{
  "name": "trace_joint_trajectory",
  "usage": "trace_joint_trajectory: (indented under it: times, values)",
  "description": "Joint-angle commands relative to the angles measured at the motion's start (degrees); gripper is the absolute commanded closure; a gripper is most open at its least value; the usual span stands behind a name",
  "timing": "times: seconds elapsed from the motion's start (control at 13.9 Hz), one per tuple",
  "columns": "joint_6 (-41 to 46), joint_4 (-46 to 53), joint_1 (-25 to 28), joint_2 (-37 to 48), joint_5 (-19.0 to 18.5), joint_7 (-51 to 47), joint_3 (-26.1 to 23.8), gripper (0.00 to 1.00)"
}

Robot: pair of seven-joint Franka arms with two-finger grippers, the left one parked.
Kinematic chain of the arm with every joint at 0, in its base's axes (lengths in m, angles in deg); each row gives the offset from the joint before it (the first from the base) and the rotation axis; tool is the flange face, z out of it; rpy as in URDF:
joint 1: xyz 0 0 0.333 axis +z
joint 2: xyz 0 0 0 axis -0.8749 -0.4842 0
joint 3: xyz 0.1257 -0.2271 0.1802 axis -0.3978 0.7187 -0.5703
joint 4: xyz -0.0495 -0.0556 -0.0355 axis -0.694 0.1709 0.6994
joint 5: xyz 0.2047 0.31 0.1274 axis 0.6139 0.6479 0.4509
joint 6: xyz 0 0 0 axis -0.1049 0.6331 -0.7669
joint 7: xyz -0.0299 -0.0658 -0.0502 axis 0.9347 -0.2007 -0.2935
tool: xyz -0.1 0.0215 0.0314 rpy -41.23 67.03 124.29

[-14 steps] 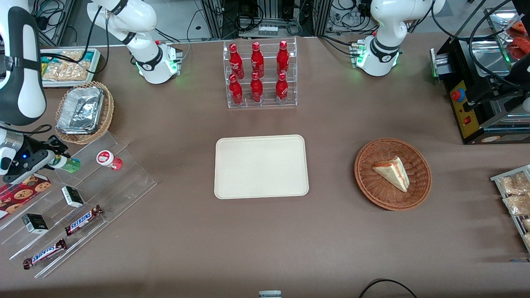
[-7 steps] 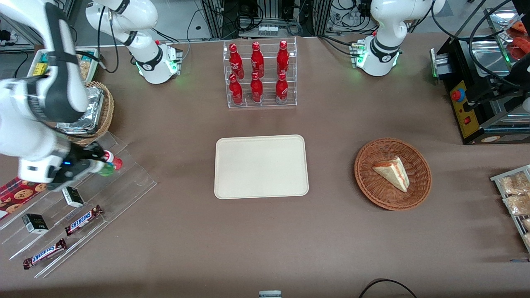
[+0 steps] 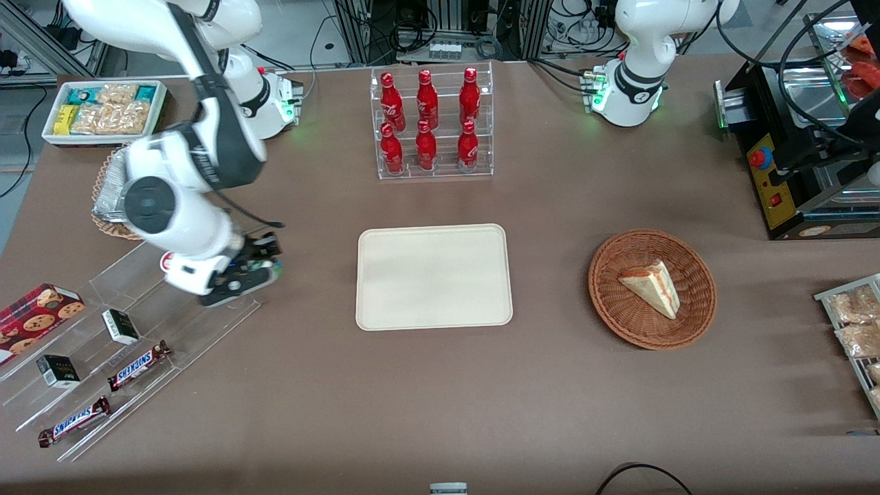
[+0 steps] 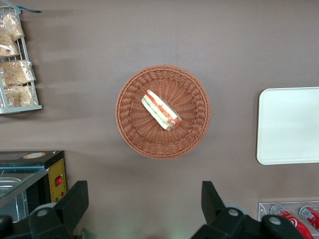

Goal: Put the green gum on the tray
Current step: 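Lift the gum tub and carry it over the cream tray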

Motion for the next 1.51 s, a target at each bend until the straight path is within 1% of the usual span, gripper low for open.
trace_joint_trajectory:
  times: [0.0,0.07,0.14,0.5,0.86,1.01,1.22,1.44]
  values:
    - [0.62,4.88,3.65,-4.53,4.15,-8.34,0.64,1.00]
    - [-0.16,5.49,5.32,-5.50,5.47,-10.89,0.64,1.00]
    - [-1.13,6.37,6.90,-6.64,6.00,-13.62,0.64,1.00]
    - [-8.33,9.36,14.37,-13.14,6.10,-27.59,0.72,1.00]
    - [-8.87,17.52,20.09,-21.49,5.57,-38.67,0.72,1.00]
    - [-11.05,19.38,21.58,-24.13,5.39,-40.79,0.81,1.00]
    - [-14.40,19.48,22.38,-26.16,5.31,-42.20,0.90,1.00]
    - [-15.20,20.35,22.38,-27.57,5.22,-42.30,0.90,1.00]
